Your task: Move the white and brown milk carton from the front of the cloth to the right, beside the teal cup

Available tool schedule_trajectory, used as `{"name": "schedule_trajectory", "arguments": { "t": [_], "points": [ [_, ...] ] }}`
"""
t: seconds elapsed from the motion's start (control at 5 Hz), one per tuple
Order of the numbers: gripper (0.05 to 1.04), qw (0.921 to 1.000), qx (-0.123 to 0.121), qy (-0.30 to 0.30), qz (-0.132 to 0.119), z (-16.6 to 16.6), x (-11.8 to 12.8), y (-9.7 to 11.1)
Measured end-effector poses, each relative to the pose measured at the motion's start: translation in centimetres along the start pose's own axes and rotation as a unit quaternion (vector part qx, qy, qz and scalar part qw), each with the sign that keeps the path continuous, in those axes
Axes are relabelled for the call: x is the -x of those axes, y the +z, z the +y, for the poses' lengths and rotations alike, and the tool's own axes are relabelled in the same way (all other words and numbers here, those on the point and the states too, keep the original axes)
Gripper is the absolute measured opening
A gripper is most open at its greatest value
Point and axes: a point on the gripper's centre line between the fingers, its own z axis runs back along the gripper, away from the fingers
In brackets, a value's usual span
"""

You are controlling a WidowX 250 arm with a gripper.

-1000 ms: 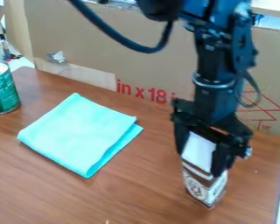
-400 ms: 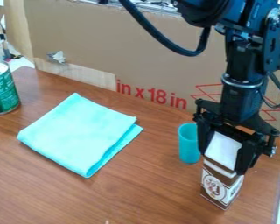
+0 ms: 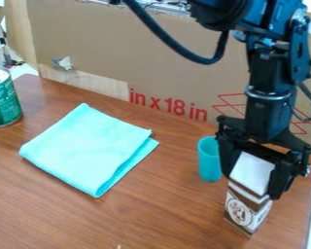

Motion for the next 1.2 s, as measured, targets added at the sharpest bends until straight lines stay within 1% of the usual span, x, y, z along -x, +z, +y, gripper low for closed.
{"name": "schedule_trajectory", "arguments": {
  "t": [0.2, 0.4, 0.6, 0.8, 1.0, 1.2],
  "points": [
    [1.003, 0.9977, 0.045, 0.044, -0.023, 0.7, 1.3, 0.7],
    [1.003, 0.9924, 0.081, 0.072, -0.059, 1.0, 3.6, 2.4],
    [1.003, 0.989, 0.079, 0.101, -0.074, 2.3, 6.2, 3.5],
    [1.003, 0.9894, 0.075, 0.106, -0.064, 3.7, 7.5, 3.9],
    [1.003, 0.9932, 0.028, 0.107, -0.037, 5.4, 9.3, 4.1],
    [1.003, 0.9919, -0.012, 0.125, -0.022, 8.5, 10.4, 4.3]
  ]
}}
